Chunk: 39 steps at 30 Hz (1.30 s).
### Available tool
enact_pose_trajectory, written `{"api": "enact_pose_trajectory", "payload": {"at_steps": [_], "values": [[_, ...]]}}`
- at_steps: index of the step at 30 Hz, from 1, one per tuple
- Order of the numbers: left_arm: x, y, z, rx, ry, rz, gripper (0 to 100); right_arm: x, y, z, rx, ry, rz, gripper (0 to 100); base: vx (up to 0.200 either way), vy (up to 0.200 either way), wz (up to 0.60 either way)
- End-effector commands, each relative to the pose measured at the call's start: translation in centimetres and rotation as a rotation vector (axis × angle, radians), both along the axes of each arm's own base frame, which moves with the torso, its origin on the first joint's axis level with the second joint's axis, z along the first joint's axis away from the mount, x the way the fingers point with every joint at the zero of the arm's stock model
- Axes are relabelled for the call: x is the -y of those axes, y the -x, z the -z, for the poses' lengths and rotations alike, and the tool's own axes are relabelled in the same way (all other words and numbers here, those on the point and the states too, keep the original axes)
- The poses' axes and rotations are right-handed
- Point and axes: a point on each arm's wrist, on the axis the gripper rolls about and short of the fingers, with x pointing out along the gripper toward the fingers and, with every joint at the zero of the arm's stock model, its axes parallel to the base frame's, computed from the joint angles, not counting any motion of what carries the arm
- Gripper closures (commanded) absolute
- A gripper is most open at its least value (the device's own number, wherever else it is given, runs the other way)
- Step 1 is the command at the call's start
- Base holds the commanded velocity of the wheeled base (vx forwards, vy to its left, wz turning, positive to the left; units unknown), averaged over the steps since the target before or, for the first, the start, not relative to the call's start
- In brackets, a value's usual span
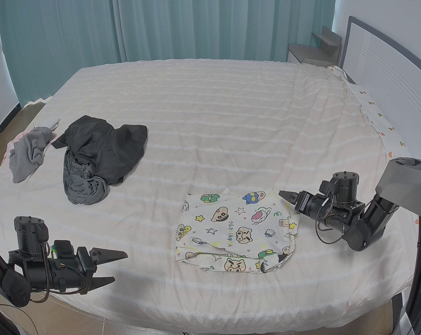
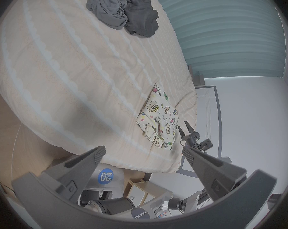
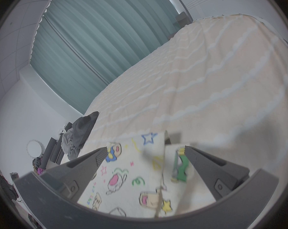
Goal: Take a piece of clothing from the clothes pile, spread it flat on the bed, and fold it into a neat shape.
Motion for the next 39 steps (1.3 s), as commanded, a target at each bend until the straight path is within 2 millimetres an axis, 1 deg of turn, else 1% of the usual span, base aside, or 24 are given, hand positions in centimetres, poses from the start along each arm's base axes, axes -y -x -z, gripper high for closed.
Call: {"api": "enact_pose_trajectory", "payload": {"at_steps": [1, 2, 3, 5, 6, 7, 8, 11, 12, 15, 17, 21, 25, 39], "values": [[0.0, 0.0, 0.0, -0.003, 0.0, 0.001, 0, 0.3, 6.0, -2.0, 0.008, -0.021, -0.074, 0, 0.0, 0.0, 0.0], [0.0, 0.0, 0.0, -0.001, 0.0, -0.001, 0, 0.4, 6.4, -2.0, 0.004, -0.023, -0.081, 0, 0.0, 0.0, 0.0], [0.0, 0.0, 0.0, -0.001, 0.0, 0.001, 0, 0.4, 7.4, -1.8, 0.005, -0.028, -0.105, 0, 0.0, 0.0, 0.0], [0.0, 0.0, 0.0, -0.001, 0.0, 0.001, 0, 0.2, 8.7, -1.5, 0.002, -0.029, -0.131, 0, 0.0, 0.0, 0.0], [0.0, 0.0, 0.0, -0.001, 0.0, 0.001, 0, 0.2, 8.7, -1.5, 0.002, -0.029, -0.131, 0, 0.0, 0.0, 0.0], [0.0, 0.1, 0.1, -0.004, 0.0, 0.001, 0, -0.2, 9.7, -1.3, -0.002, -0.028, -0.152, 0, 0.0, 0.0, 0.0], [0.0, 0.1, 0.1, -0.006, 0.0, 0.001, 0, -0.4, 10.2, -1.2, -0.007, -0.027, -0.166, 0, 0.0, 0.0, 0.0], [0.0, 0.1, 0.1, -0.009, 0.0, 0.001, 0, -1.2, 11.0, -1.1, -0.002, -0.027, -0.203, 0, 0.0, 0.0, 0.0], [0.0, 0.1, 0.1, -0.007, 0.001, 0.002, 0, -1.3, 11.1, -1.1, -0.003, -0.027, -0.206, 0, 0.0, 0.0, 0.0], [0.0, 0.1, 0.1, -0.009, 0.0, 0.001, 0, -2.4, 11.6, -1.2, 0.008, -0.028, -0.252, 0, 0.0, 0.0, 0.0], [0.1, 0.2, 0.1, -0.009, 0.0, 0.004, 0, -2.9, 11.8, -0.9, -0.004, -0.025, -0.271, 0, 0.0, 0.0, 0.0], [0.2, 0.2, 0.1, -0.009, 0.0, 0.009, 0, -4.1, 12.1, 1.4, -0.072, 0.01, -0.308, 0, 0.0, 0.0, 0.0], [0.1, 0.3, 0.2, -0.012, 0.0, 0.007, 0, -4.1, 12.2, 2.3, -0.104, 0.022, -0.309, 0, 0.0, 0.0, 0.0], [0.2, 0.3, 0.2, -0.012, 0.0, 0.01, 0, -3.9, 11.9, 3.6, -0.142, 0.035, -0.297, 0, 0.0, 0.0, 0.0]]}}
